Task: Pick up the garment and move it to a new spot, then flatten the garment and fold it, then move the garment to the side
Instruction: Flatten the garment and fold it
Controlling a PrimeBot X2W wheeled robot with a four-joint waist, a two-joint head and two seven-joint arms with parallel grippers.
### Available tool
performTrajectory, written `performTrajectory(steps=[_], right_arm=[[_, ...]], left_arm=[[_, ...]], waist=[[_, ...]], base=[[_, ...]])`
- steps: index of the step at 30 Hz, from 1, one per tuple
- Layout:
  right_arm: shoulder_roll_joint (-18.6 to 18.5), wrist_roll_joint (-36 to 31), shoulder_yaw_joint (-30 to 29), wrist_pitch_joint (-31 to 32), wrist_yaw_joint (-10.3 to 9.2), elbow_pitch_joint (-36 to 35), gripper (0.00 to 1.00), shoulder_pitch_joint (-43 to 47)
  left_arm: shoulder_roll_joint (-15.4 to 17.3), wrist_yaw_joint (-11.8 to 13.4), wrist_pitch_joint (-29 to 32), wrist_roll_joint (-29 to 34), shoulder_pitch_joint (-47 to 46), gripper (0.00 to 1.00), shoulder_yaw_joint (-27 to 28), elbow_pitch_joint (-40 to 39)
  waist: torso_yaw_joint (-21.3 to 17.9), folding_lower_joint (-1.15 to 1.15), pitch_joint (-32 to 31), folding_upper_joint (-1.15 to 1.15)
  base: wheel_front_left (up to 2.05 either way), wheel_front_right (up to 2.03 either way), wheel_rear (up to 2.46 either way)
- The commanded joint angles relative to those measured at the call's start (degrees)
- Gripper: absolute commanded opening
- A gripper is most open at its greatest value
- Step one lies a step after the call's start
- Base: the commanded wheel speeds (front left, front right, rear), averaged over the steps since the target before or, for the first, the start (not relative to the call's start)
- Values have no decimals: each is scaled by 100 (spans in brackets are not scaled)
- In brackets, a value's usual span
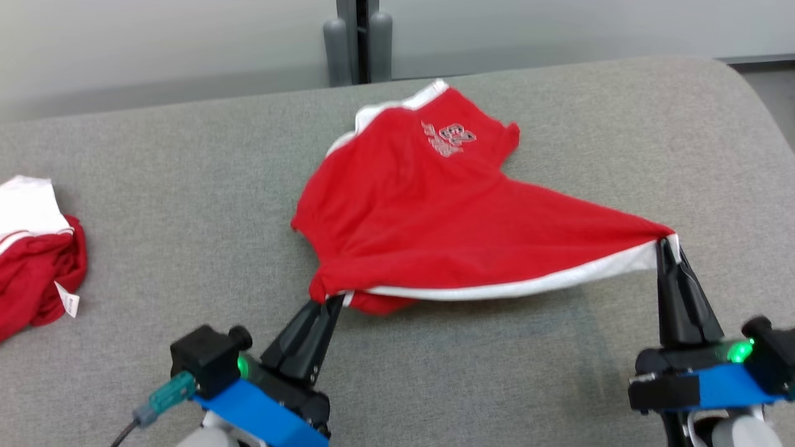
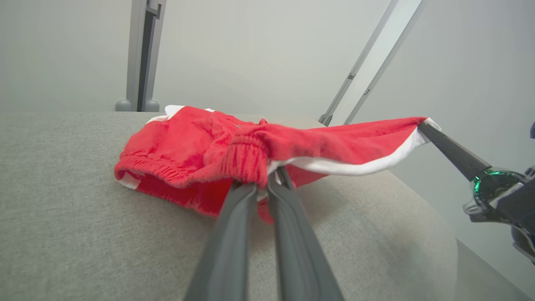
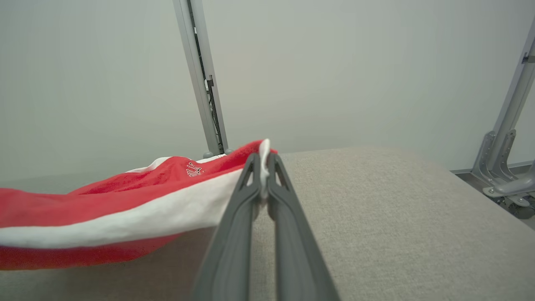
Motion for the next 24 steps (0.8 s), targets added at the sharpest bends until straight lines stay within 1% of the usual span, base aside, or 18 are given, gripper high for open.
performTrajectory(steps=[1,3,4,6,7,9,11,14,17,20,24], right_arm=[[-4,137,-18,-16,0,-528,0,498],[-2,88,-77,102,1,-805,0,729],[-2,88,-77,102,1,-805,0,729],[-3,128,-180,236,1,-1003,0,862],[-1,-48,-267,364,1,-1082,0,910],[-1,-16,-297,426,1,-1088,0,886],[-2,126,-351,575,1,-946,0,770],[-2,-11,-442,700,1,-651,0,413],[-3,-189,-541,786,1,-277,0,-60],[-1,-598,-562,864,1,68,0,-683],[-21,-1015,-609,1045,1,588,0,-1515]], left_arm=[[155,221,-25,3,391,0,17,-466],[226,350,24,2,563,0,-13,-750],[226,350,24,2,563,0,-13,-750],[238,436,110,-26,687,0,-82,-975],[207,481,214,-112,756,0,-132,-1084],[192,499,259,-127,758,0,-147,-1103],[110,554,324,-198,756,0,-162,-1041],[-75,567,427,-328,638,0,-187,-861],[-304,507,518,-531,430,0,-118,-579],[-603,441,577,-842,182,0,14,-246],[-924,280,775,-1111,-303,0,118,226]], waist=[[-98,1,-266,0],[-70,1,-351,0],[-70,1,-351,0],[-15,1,-404,0],[67,1,-411,0],[110,1,-394,0],[197,1,-339,0],[345,1,-176,0],[532,1,31,0],[712,1,240,0],[968,1,495,0]], base=[[0,0,0],[0,0,0],[0,0,0],[0,0,0],[0,0,0],[0,0,0],[0,0,0],[0,0,0],[0,0,0],[0,0,0],[0,0,0]])
